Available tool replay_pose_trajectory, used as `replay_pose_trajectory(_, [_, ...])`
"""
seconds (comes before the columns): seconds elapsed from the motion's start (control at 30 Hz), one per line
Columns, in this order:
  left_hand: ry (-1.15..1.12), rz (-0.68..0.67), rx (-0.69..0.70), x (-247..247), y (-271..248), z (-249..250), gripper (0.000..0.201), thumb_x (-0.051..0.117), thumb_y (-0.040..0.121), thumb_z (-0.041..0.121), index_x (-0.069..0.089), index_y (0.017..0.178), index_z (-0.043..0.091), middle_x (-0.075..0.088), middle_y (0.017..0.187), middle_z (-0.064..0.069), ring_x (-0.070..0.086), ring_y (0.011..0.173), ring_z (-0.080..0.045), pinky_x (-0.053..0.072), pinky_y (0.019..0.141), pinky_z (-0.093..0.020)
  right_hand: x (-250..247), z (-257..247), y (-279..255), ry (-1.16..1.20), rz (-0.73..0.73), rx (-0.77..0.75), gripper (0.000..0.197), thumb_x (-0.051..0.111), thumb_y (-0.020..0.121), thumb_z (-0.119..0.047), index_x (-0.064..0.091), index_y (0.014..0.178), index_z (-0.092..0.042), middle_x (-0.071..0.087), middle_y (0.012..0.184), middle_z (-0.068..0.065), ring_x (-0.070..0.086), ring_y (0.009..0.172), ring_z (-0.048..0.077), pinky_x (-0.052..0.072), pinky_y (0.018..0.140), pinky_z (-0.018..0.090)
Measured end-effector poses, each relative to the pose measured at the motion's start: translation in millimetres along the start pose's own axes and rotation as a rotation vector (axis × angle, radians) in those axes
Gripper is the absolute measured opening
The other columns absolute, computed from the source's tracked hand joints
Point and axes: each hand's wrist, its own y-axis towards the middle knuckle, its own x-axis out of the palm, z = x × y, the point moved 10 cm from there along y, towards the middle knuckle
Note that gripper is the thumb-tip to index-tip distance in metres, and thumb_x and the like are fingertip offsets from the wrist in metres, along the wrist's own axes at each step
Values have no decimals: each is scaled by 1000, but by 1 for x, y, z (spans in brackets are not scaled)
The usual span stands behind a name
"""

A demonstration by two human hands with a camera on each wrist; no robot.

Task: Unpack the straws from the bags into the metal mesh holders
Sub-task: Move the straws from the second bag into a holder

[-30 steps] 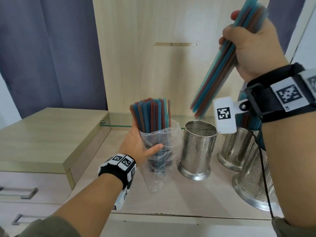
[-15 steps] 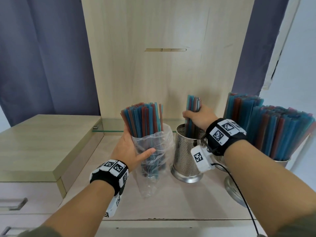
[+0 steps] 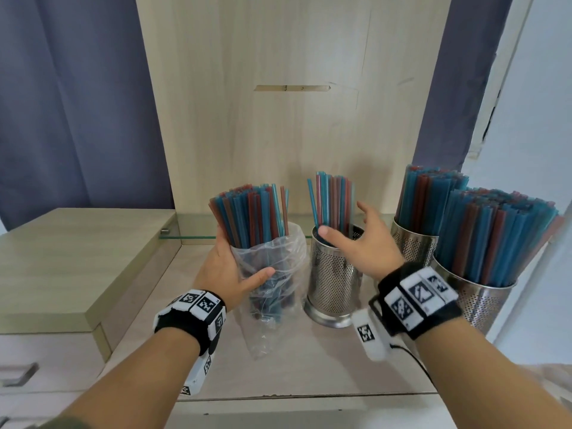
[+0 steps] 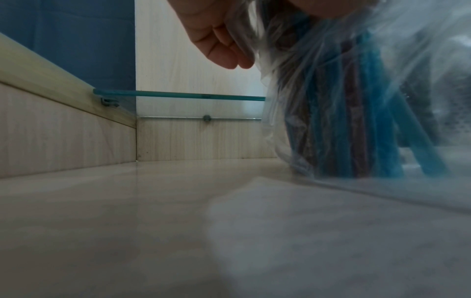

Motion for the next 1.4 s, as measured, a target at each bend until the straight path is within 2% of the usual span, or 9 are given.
replay_pose_trajectory(0.1, [0, -7, -9, 0, -1, 1, 115, 83, 65, 50, 13, 150, 14, 49, 140, -2, 50, 126, -19, 36, 102, -24, 8, 17, -13, -116, 37, -65, 119, 78, 63, -68, 19, 155, -21, 34, 156, 6, 38, 141, 22, 35, 114, 43])
replay_pose_trajectory(0.23, [23, -11, -22, 0, -1, 3, 114, 83, 66, 49, 13, 150, 15, 49, 140, -3, 50, 127, -21, 35, 101, -24, 14, 28, -10, -193, 1, -110, 125, 85, 61, -61, 13, 155, -23, 45, 151, 6, 49, 134, 23, 41, 109, 38])
replay_pose_trajectory(0.4, [21, -21, -4, 0, -2, 6, 115, 83, 67, 46, 11, 150, 14, 48, 141, -3, 48, 127, -18, 33, 102, -22, 21, 36, -2, -113, -1, -88, 128, 90, 59, -52, 14, 156, -18, 42, 153, 3, 44, 138, 21, 36, 111, 34])
replay_pose_trajectory(0.67, [57, -27, -31, -2, -3, 12, 107, 84, 69, 40, 17, 147, 11, 48, 139, -6, 50, 125, -22, 36, 100, -25, 27, 42, -1, -6, 16, -78, 119, 92, 60, -43, 20, 153, -22, 46, 148, -1, 46, 133, 18, 35, 106, 27])
replay_pose_trajectory(0.83, [64, -94, -61, 2, 13, 11, 107, 84, 70, 39, 14, 148, 13, 48, 141, -5, 52, 124, -23, 41, 103, -31, 33, 46, 0, 74, 2, -72, 113, 91, 62, -42, 19, 148, -32, 55, 138, 0, 55, 121, 19, 46, 103, 37])
replay_pose_trajectory(1.0, [98, -198, -159, 14, 39, -7, 100, 82, 71, 46, 22, 145, 15, 53, 136, -3, 54, 122, -25, 44, 102, -36, 35, 47, 1, 147, -21, -89, 111, 92, 63, -36, 19, 147, -32, 54, 129, -8, 51, 109, 9, 43, 96, 27])
replay_pose_trajectory(1.1, [226, -244, -228, 19, 52, -17, 94, 78, 69, 54, 32, 140, 15, 52, 136, -9, 45, 127, -34, 36, 108, -46, 36, 47, 1, 161, -28, -98, 110, 91, 64, -35, 20, 148, -31, 50, 120, -12, 50, 109, 8, 42, 95, 25])
replay_pose_trajectory(1.3, [573, -403, -314, 24, 58, -31, 100, 51, 55, 76, 39, 137, 21, 40, 137, -13, 36, 124, -35, 36, 99, -45, 38, 49, 4, 165, -38, -106, 112, 91, 63, -39, 18, 147, -35, 54, 135, -4, 50, 112, 8, 43, 98, 27])
replay_pose_trajectory(1.4, [690, -426, -297, 30, 50, -39, 109, 42, 55, 82, 38, 140, 15, 34, 143, -10, 34, 125, -33, 33, 100, -43, 38, 49, 4, 159, -36, -109, 112, 91, 63, -40, 18, 147, -35, 54, 137, -2, 51, 113, 9, 44, 99, 29])
